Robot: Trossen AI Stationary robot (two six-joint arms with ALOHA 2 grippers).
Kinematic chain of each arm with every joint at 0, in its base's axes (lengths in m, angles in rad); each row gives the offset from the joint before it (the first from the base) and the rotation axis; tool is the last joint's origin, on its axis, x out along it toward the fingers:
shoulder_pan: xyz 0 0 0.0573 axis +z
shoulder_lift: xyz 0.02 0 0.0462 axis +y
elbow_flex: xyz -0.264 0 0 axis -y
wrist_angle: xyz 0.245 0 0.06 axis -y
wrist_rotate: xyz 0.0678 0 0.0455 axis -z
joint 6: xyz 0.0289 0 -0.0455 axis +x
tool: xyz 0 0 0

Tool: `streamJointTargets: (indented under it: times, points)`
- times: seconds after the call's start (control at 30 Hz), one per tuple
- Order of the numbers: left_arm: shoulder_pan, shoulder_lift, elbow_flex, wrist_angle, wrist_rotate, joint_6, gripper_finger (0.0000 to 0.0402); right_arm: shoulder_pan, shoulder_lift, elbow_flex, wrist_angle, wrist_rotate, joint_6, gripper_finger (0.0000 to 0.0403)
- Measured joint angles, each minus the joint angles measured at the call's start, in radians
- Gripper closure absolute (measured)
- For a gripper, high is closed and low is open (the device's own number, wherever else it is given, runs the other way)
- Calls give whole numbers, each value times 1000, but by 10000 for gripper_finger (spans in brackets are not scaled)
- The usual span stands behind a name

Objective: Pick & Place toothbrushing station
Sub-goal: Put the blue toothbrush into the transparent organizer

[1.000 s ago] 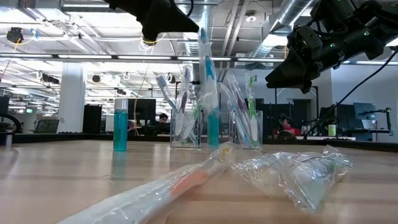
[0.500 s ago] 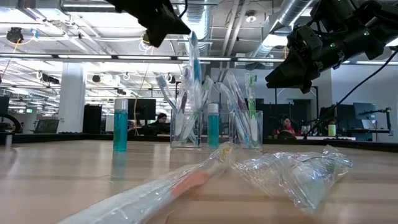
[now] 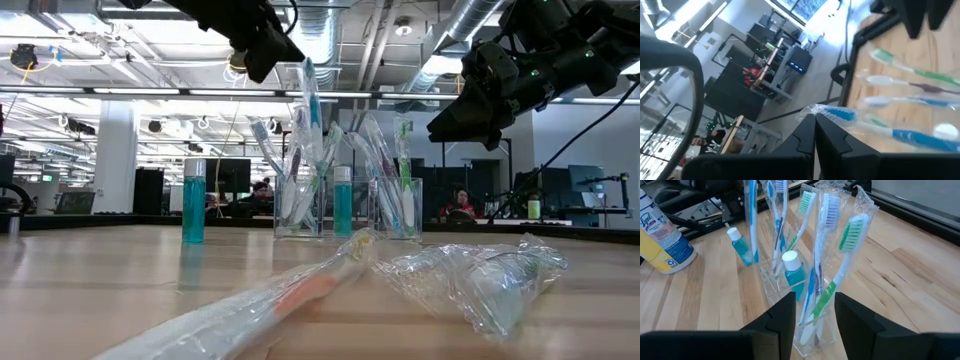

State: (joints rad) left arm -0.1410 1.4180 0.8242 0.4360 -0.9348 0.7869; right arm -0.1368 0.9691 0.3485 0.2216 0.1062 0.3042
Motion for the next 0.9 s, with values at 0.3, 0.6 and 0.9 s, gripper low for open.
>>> streamJointTargets:
  times: [0.3, 0.6, 0.9]
  points:
    - [3, -71, -3, -27, 57, -38, 401, -1, 0, 0, -3, 0, 0, 276]
    - [11, -61, -3, -84, 89, -80, 401, -1, 0, 0, -3, 0, 2, 276]
    - [51, -61, -3, -133, 119, -134, 401, -1, 0, 0, -3, 0, 2, 276]
